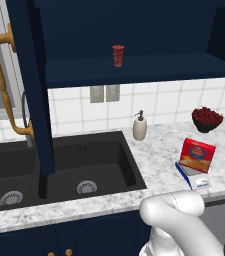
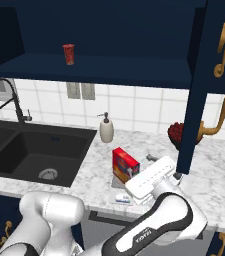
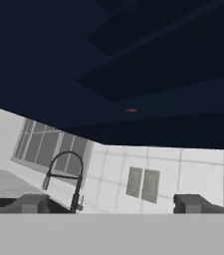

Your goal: Pick the boxed food and place it on the digital scale for weighing, and close the cabinet.

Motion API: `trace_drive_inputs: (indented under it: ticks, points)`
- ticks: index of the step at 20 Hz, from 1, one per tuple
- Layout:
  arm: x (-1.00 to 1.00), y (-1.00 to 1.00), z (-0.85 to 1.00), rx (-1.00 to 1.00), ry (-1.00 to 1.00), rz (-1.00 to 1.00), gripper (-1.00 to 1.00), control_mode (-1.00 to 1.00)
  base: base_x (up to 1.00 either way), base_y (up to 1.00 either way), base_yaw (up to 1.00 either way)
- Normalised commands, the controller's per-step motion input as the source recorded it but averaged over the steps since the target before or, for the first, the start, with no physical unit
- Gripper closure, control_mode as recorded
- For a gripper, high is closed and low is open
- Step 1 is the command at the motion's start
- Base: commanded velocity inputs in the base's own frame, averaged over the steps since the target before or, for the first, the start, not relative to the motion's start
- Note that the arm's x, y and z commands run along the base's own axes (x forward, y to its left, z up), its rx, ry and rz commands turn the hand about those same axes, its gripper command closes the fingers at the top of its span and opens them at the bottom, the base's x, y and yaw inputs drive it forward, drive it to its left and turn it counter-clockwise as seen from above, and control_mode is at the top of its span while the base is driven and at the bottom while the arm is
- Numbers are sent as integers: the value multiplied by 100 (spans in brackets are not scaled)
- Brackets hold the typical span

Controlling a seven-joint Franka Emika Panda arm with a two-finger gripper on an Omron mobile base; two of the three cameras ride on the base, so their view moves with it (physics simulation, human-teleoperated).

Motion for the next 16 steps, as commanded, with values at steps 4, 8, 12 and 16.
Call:
trace_drive_inputs:
  ticks: [4, 8, 12, 16]
  points:
    - [-41, -55, 10, 17, -15, -4, -100, -100, 0, 0, 0]
    - [-20, -75, 9, 13, -8, -1, -100, -100, 0, 0, 0]
    - [-26, -58, 6, 8, -2, 0, -100, -100, 0, 0, 0]
    - [-18, -57, 3, 7, 0, 0, -100, -100, 0, 0, 0]
